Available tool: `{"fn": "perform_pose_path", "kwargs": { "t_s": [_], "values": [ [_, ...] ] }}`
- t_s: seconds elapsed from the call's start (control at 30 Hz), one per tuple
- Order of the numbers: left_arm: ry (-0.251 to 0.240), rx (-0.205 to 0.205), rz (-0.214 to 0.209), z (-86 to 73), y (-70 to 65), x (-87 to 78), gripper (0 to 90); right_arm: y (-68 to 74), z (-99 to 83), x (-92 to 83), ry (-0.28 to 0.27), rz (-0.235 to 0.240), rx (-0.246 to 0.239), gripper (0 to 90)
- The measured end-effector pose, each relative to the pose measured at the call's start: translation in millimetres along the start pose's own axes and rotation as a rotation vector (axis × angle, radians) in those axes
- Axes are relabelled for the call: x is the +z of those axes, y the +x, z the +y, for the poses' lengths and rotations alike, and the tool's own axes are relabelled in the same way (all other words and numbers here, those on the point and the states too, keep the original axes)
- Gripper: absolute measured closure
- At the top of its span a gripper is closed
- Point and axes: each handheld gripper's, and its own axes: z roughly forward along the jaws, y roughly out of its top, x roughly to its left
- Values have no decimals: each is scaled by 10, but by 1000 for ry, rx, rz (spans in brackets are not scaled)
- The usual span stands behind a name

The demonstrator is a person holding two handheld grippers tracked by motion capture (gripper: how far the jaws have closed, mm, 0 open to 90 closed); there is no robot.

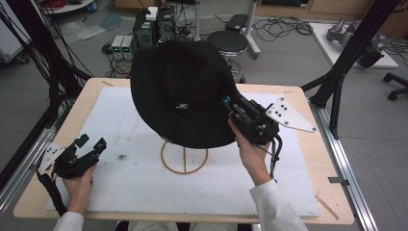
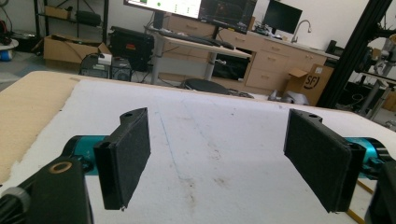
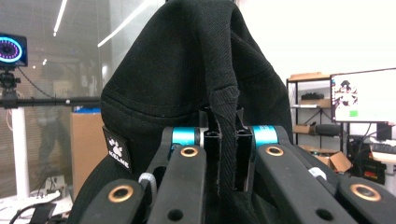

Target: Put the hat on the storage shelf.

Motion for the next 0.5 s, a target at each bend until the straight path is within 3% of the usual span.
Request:
{"fn": "perform_pose_path", "kwargs": {
  "t_s": [0.5],
  "values": [
    [-2, -4, -2, 0, 2, -1, 231, 93, -211, 141, 83, 38, 12, 877]
  ]
}}
